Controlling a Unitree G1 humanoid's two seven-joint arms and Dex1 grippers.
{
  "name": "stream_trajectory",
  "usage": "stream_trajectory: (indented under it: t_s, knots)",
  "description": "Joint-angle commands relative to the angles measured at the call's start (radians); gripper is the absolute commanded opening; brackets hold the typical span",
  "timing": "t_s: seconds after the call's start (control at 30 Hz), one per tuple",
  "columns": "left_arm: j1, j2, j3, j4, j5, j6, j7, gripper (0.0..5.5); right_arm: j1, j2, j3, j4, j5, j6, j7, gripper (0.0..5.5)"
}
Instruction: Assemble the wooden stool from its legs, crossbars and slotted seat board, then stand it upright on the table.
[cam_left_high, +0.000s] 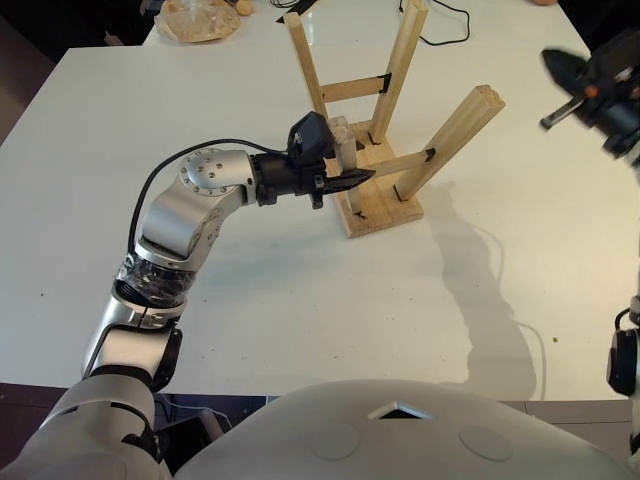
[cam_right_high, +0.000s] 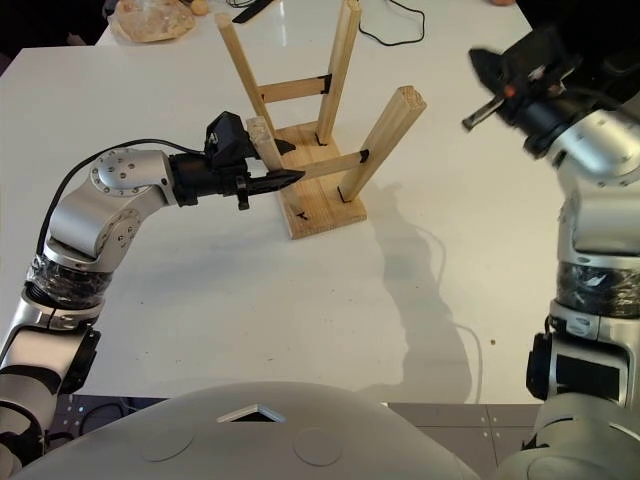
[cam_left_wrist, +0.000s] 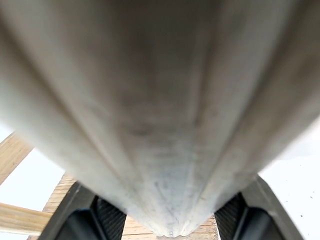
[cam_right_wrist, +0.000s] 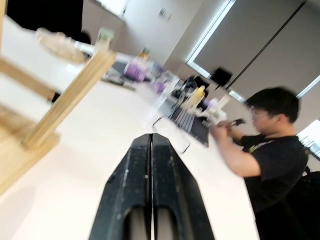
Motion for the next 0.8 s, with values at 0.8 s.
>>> stream_trajectory:
  t_s: [0.8]
  knots:
    - [0.316, 0.127, 0.339, -0.17, -0.09, -0.015, -0.005, 3.23, 0.129, 0.248, 0.118, -0.198, 0.103, 0.135, -0.152, 0.0]
